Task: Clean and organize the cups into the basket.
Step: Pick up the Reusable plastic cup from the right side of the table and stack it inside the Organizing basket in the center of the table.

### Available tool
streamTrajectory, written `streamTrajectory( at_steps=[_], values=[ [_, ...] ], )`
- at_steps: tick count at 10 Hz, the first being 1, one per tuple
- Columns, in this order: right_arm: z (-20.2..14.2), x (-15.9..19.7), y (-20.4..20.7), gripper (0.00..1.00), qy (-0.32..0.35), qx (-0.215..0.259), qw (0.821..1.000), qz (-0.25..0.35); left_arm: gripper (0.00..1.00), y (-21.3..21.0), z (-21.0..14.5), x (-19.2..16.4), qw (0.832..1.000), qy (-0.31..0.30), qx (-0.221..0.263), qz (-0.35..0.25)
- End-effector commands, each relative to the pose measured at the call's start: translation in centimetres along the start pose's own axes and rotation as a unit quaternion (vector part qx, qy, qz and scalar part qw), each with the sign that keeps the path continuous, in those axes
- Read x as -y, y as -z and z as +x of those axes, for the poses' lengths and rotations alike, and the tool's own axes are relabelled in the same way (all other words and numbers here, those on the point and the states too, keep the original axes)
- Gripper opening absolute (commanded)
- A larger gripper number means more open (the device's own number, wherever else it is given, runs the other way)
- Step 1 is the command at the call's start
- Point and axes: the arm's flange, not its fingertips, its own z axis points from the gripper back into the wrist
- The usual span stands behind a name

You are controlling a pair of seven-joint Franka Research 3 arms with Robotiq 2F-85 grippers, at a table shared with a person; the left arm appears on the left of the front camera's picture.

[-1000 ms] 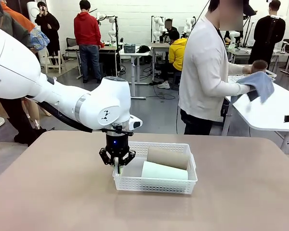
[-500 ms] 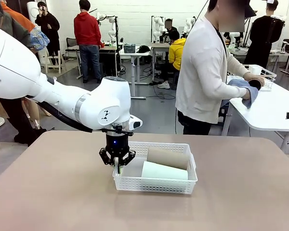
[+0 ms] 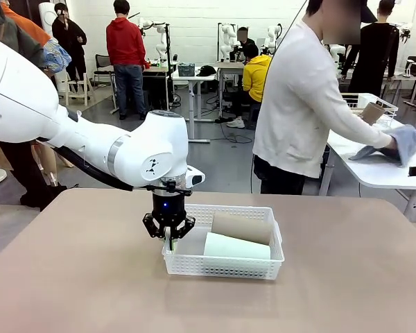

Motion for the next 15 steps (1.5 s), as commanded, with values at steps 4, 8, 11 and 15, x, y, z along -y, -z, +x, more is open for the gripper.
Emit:
streamTrajectory(
  at_steps=[4, 8, 11, 15],
  values=[
    [0.05, -0.12, -0.37, 1.0, -0.001, -0.003, 1.0, 0.01, 0.0, 0.0, -0.16, 0.07, 1.0, 0.002, -0.001, 0.001],
    [0.05, -0.12, -0.37, 1.0, -0.001, -0.003, 1.0, 0.01, 0.0, 0.0, -0.16, 0.07, 1.0, 0.002, -0.001, 0.001],
    [0.05, -0.12, -0.37, 1.0, -0.001, -0.003, 1.0, 0.01, 0.0, 0.0, -0.16, 0.07, 1.0, 0.002, -0.001, 0.001],
    [0.09, -0.02, -0.11, 1.0, -0.001, 0.001, 1.0, 0.0, 0.0, 0.0, -0.16, 0.07, 1.0, 0.002, -0.001, 0.001]
  ],
)
